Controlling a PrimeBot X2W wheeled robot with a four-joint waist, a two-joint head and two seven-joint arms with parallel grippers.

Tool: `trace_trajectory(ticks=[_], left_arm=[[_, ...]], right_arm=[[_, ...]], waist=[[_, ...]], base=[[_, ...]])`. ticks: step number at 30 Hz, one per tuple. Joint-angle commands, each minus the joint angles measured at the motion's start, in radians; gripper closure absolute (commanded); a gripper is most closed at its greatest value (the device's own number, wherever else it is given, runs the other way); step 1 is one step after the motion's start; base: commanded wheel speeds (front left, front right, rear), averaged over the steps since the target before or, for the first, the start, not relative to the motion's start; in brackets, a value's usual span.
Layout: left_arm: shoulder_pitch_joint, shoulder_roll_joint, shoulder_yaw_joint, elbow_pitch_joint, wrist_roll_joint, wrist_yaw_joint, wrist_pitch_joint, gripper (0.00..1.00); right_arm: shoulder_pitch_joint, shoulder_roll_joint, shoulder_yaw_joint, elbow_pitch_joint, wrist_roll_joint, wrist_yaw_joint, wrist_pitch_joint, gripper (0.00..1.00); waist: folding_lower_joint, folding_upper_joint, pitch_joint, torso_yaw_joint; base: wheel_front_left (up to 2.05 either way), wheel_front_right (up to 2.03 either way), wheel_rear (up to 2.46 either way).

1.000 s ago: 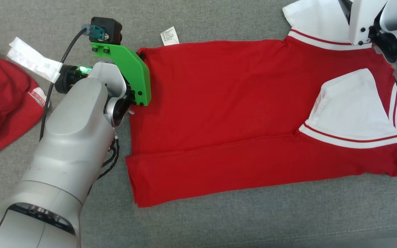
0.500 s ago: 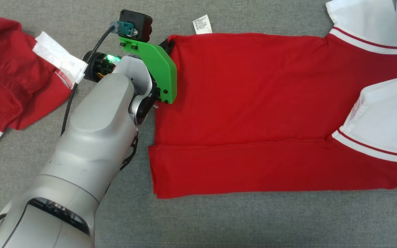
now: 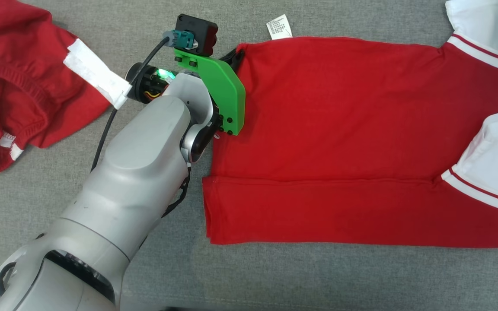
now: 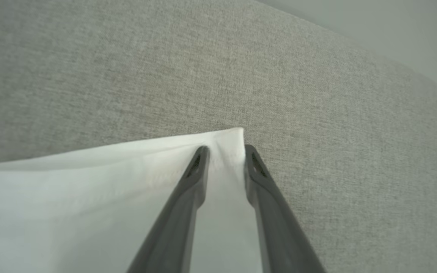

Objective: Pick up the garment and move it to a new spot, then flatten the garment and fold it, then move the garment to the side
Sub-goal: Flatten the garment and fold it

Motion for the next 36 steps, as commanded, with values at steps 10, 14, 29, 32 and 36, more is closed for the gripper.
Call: trace_trajectory(ticks=[10, 14, 29, 32, 36], left_arm=[[-0.008, 0.005, -0.019, 0.068, 0.000, 0.036, -0.155, 1.00], [0.017, 0.010, -0.019, 0.100, 0.008, 0.022, -0.222, 1.00], [0.219, 0.059, -0.052, 0.170, 0.047, -0.009, -0.388, 1.00], [0.262, 0.072, -0.031, 0.143, 0.058, 0.000, -0.395, 1.00], [0.346, 0.106, 0.017, 0.030, 0.115, 0.016, -0.394, 1.00]], right_arm=[[0.038, 0.016, -0.058, -0.022, 0.009, -0.002, -0.150, 1.00], [0.082, 0.024, -0.065, -0.047, 0.045, -0.002, -0.212, 1.00], [0.412, -0.044, 0.123, -0.269, 0.265, -0.002, -0.261, 1.00], [0.455, -0.077, 0.164, -0.319, 0.290, -0.002, -0.253, 1.00], [0.510, -0.115, 0.203, -0.372, 0.320, -0.002, -0.243, 1.00]], waist=[[-0.0001, 0.0000, -0.045, -0.024], [-0.0001, 0.0000, -0.095, -0.040], [-0.0001, 0.0000, -0.335, -0.148], [-0.0001, 0.0000, -0.359, -0.166], [-0.0001, 0.0000, -0.379, -0.179]], base=[[0.00, 0.00, 0.00], [0.00, 0.00, 0.00], [0.00, 0.00, 0.00], [0.00, 0.00, 0.00], [0.00, 0.00, 0.00]])
